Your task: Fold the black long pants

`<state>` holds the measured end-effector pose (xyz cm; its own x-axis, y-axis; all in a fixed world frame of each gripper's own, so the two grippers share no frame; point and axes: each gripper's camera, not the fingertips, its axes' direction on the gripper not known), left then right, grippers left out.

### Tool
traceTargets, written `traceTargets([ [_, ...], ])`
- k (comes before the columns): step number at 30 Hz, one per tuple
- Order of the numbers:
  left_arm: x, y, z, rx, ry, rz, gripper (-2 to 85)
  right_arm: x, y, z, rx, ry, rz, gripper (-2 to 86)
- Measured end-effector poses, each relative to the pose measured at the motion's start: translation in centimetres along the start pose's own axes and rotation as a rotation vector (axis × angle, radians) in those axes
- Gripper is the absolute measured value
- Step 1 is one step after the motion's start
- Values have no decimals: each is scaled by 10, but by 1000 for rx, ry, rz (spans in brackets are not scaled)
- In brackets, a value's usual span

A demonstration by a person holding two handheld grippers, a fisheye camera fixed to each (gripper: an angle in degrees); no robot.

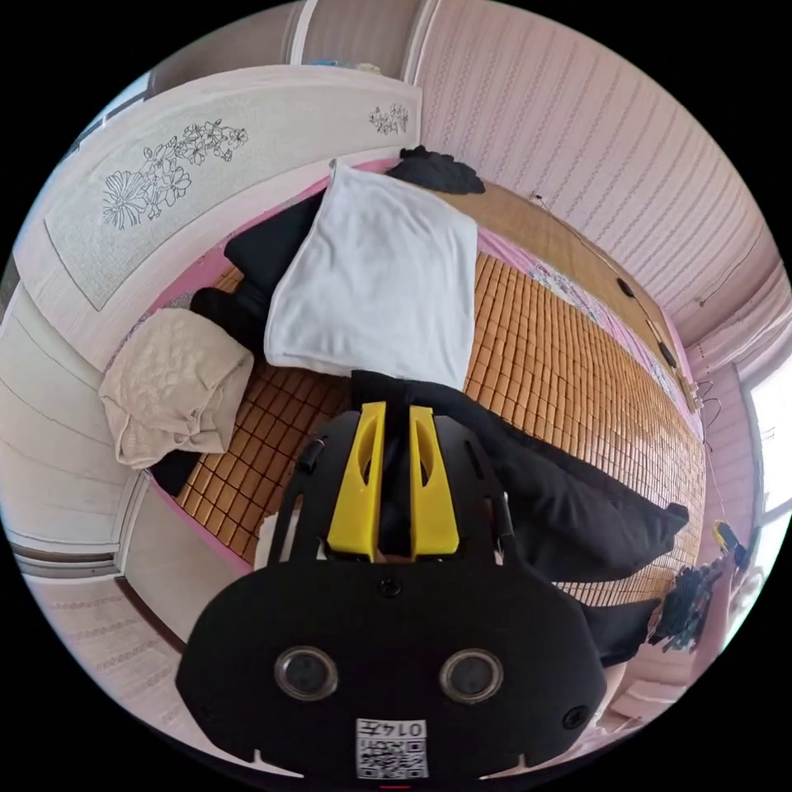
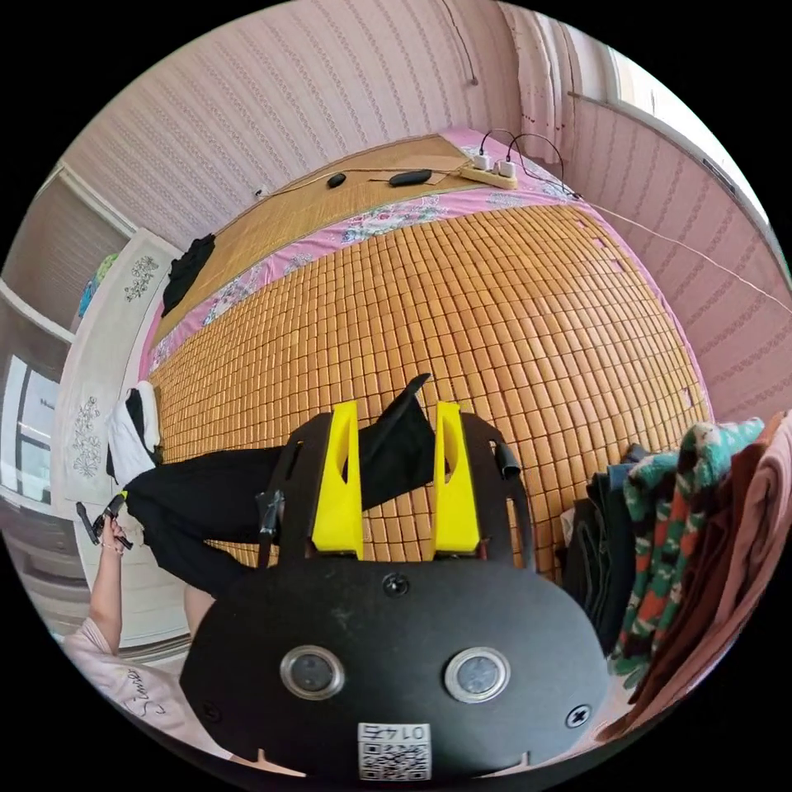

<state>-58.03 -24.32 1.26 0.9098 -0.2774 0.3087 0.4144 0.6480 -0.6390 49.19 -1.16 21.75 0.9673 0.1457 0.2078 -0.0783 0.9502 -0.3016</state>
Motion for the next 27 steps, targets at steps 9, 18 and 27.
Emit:
traceTargets([
  [9,25,-5,72,-116,-48,122,29,-23,6,110,-201,70,-50,69],
  [18,40,-23,125,-143,-88,123,-8,-10,26,116,-251,390,-94,-2],
  [27,53,-41,100,-47,-54,202,4,-41,-10,108,-82,252,-229,-8],
])
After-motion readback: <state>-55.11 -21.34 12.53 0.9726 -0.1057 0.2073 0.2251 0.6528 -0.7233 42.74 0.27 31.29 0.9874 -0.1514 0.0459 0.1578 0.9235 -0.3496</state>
